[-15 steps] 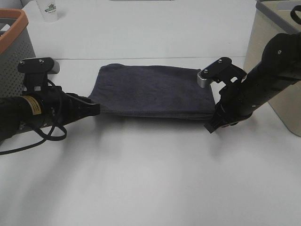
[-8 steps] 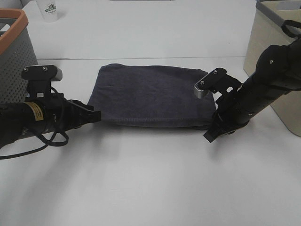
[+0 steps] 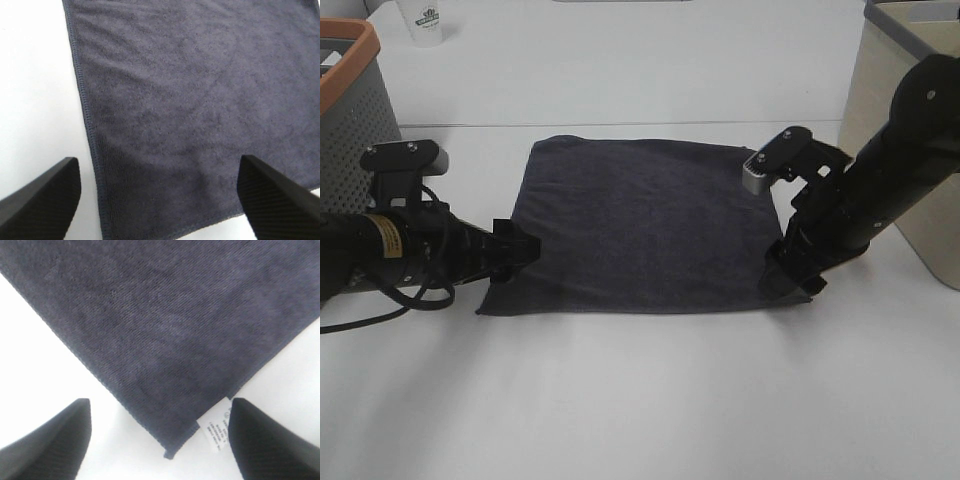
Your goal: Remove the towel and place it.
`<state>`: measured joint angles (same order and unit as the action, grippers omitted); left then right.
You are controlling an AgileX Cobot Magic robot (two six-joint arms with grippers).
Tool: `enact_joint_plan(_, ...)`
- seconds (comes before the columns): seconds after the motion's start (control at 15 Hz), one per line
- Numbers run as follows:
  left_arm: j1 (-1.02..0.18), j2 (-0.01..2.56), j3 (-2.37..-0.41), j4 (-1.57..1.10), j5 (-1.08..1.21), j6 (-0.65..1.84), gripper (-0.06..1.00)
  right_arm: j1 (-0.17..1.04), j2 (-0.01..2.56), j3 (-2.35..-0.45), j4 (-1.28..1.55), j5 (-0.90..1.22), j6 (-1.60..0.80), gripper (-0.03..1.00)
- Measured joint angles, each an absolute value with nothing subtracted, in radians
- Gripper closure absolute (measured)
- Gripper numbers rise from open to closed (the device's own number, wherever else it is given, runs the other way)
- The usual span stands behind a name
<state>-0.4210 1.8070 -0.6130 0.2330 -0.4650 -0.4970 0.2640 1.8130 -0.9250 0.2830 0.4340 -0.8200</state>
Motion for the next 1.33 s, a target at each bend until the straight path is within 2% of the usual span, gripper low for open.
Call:
enact_joint_plan(0.27, -0.421, 1.642, -0.668, 0.237, -0.322, -0.501, 0.15, 0.264, 1.616, -0.938, 0.275, 0.391, -0.787, 0.22)
enact_joint_plan(0.53, -0.421, 1.593, -0.943, 0.308, 0.052, -0.501, 0.15, 0.264, 1.538, -1.055, 0.173, 0.36, -0.572, 0.22)
enact_joint_plan(0.67, -0.42, 1.591, -1.134, 0.334, 0.313, -0.473, 0.15, 0.264, 1.532, -1.158, 0.041, 0.385, -0.363, 0.22)
enact_joint_plan(0.93, -0.367, 1.587, -1.486, 0.257, 0.639, -0.285, 0.16, 0.264, 1.532, -1.41, -0.314, 0.609, 0.063, 0.22)
enact_joint_plan(1.0, -0.301, 1.587, -1.627, 0.165, 0.744, -0.186, 0.16, 0.263, 1.532, -1.536, -0.418, 0.767, 0.149, 0.23)
enact_joint_plan(1.33, -0.19, 1.583, -1.812, -0.021, 1.042, -0.023, 0.16, 0.263, 1.531, -1.761, -0.363, 1.152, 0.053, 0.23)
